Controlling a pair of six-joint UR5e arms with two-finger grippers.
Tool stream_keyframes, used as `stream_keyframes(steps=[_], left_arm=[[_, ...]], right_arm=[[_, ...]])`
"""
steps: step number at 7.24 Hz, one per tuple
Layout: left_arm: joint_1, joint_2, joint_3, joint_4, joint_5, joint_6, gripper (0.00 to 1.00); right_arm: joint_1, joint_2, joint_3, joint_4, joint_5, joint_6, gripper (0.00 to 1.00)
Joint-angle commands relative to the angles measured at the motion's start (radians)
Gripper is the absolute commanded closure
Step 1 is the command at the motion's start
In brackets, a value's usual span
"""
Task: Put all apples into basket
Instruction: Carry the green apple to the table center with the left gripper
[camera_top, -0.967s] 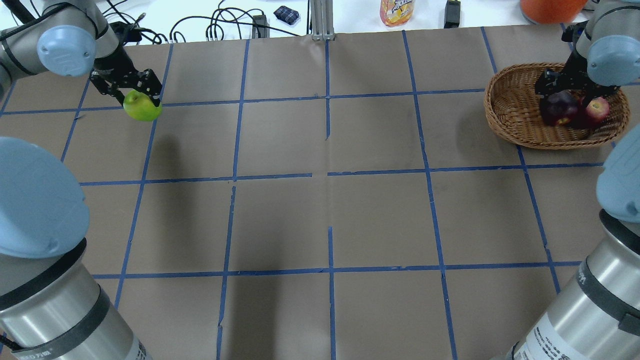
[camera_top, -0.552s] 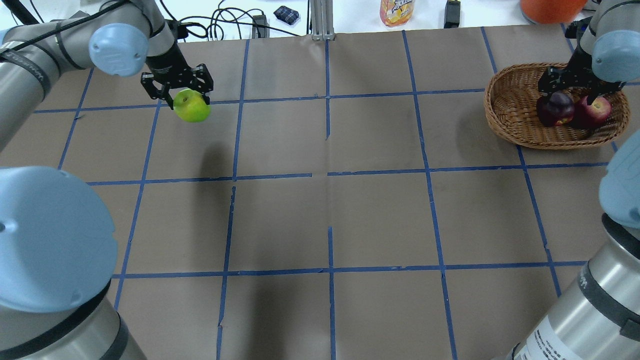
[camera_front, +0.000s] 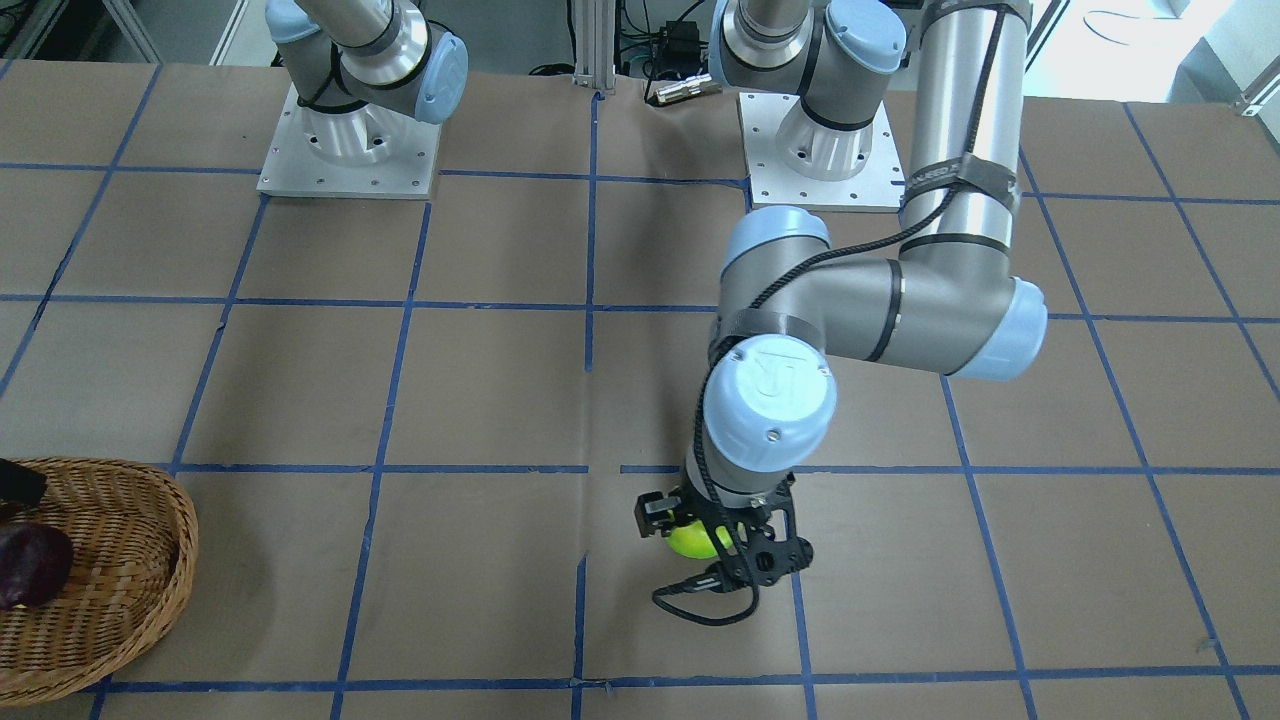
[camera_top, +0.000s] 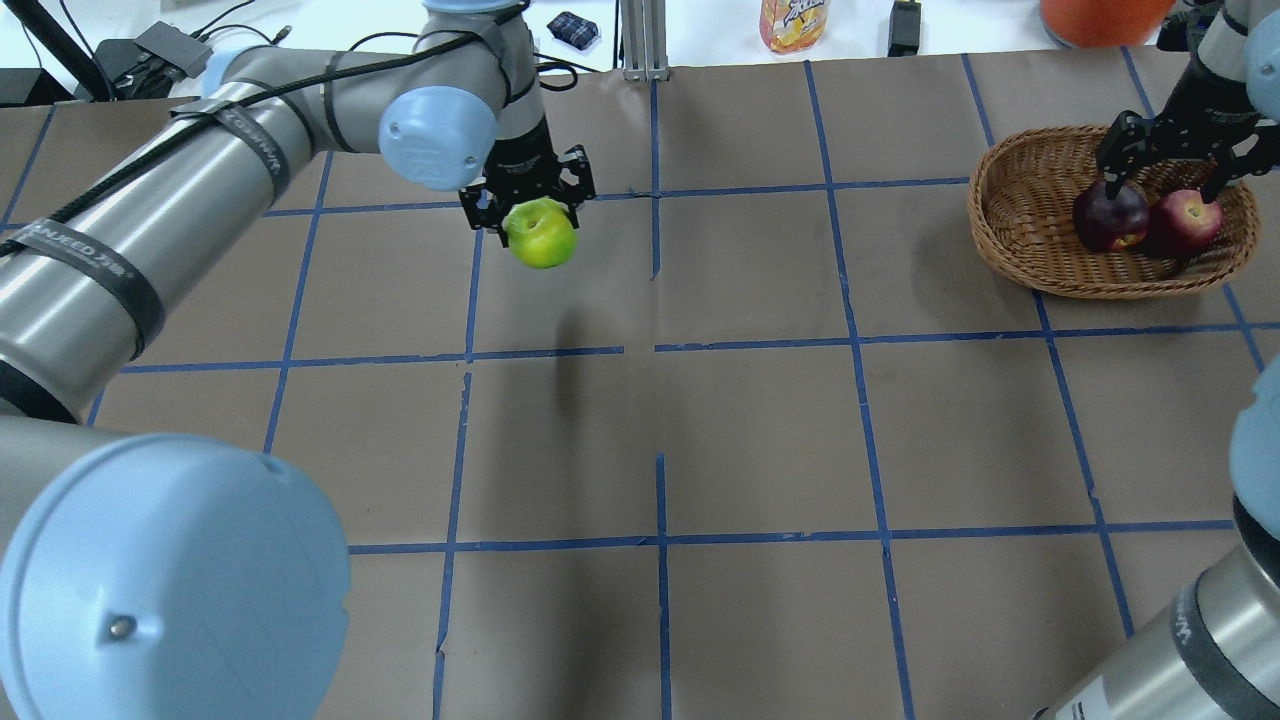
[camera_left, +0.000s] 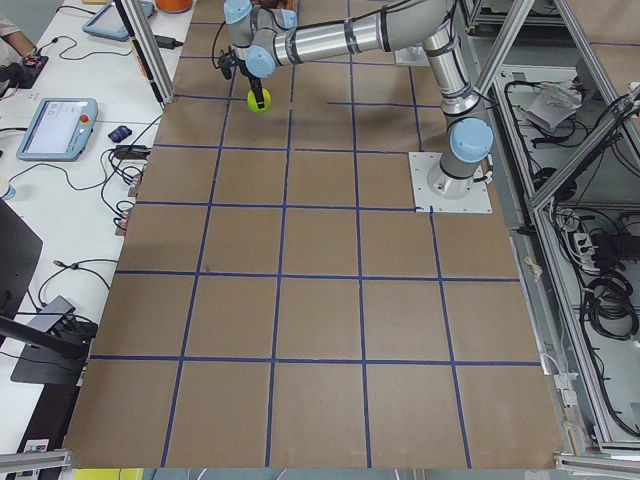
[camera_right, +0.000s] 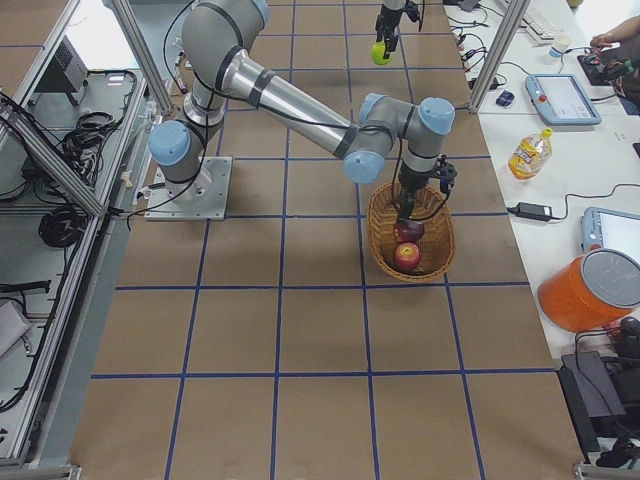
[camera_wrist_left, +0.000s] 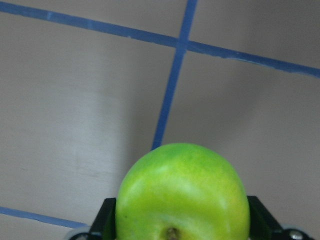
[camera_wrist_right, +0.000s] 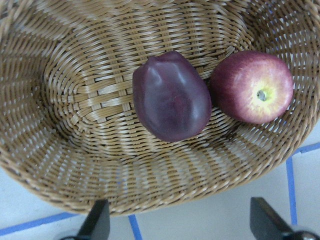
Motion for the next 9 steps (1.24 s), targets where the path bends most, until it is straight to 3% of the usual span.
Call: stream_keyframes(steps=[1,2,3,4,7,9], left_arm=[[-0.103,-0.02,-0.055,0.081,-0.004,-0.152,0.82],[-0.133,-0.017,-0.109,0.095,-0.002,-0.15,0.79],[-0.145,-0.02,-0.158,0.139,-0.002,-0.144,0.49],[-0.15,-0.019,-0.174,0.171,-0.005,-0.144,0.0],[-0.136,0.068,-0.157,0.152,-0.074,-0.031,0.0],[-0.069,0.189,-0.157,0.021,-0.065,0.097,0.0]], right_arm=[[0.006,-0.057,0.003,0.076,0.081,0.002,0.0],[0.036,-0.061,0.004,0.103,0.081,0.003,0.0],[0.083,-0.069,0.001,0.135,0.069,0.056,0.0],[0.128,-0.093,0.006,0.14,0.078,0.133,0.0],[0.207,-0.095,0.009,0.14,0.08,0.161,0.0],[0.309,-0.089,0.007,0.137,0.089,0.306,0.0]])
